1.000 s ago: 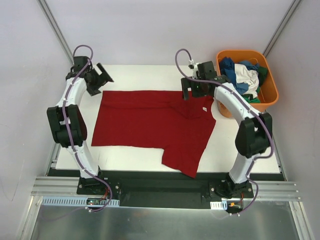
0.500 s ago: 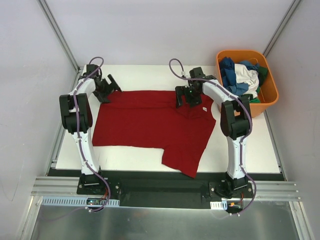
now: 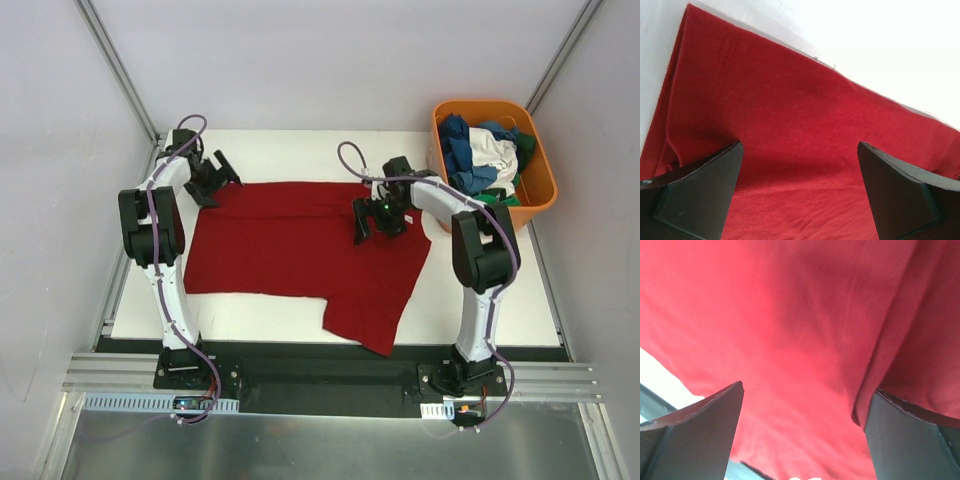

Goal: Fold and stack the t-shirts
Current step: Fold the tshirt

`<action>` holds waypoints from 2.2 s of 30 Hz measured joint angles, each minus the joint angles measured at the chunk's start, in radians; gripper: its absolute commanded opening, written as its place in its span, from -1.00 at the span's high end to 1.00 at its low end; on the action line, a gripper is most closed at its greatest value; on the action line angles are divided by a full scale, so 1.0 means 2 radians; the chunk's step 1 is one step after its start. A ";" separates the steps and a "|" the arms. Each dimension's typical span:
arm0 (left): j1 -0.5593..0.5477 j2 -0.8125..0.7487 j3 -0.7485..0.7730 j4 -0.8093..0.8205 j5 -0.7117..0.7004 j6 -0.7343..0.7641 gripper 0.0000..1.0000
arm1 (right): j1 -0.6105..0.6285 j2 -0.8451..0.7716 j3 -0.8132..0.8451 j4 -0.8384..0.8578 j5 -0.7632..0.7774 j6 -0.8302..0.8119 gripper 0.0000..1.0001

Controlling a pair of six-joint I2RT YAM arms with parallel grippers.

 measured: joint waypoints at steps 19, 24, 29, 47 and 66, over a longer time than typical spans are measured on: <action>0.003 -0.046 -0.019 -0.024 -0.037 0.002 -0.99 | 0.062 -0.122 -0.026 -0.013 0.071 0.007 -0.95; 0.003 -0.061 -0.019 -0.024 -0.037 0.002 -0.99 | 0.061 -0.054 0.040 0.015 0.080 0.033 -0.75; 0.003 -0.065 -0.027 -0.024 -0.038 0.003 -0.99 | 0.056 -0.002 0.056 0.020 0.097 0.048 -0.43; 0.003 -0.092 -0.051 -0.028 -0.039 0.004 -0.99 | 0.043 0.038 0.055 0.023 0.092 0.068 0.99; 0.003 -0.119 -0.076 -0.028 -0.051 0.004 -0.99 | 0.178 -0.024 -0.025 0.051 0.137 0.187 0.46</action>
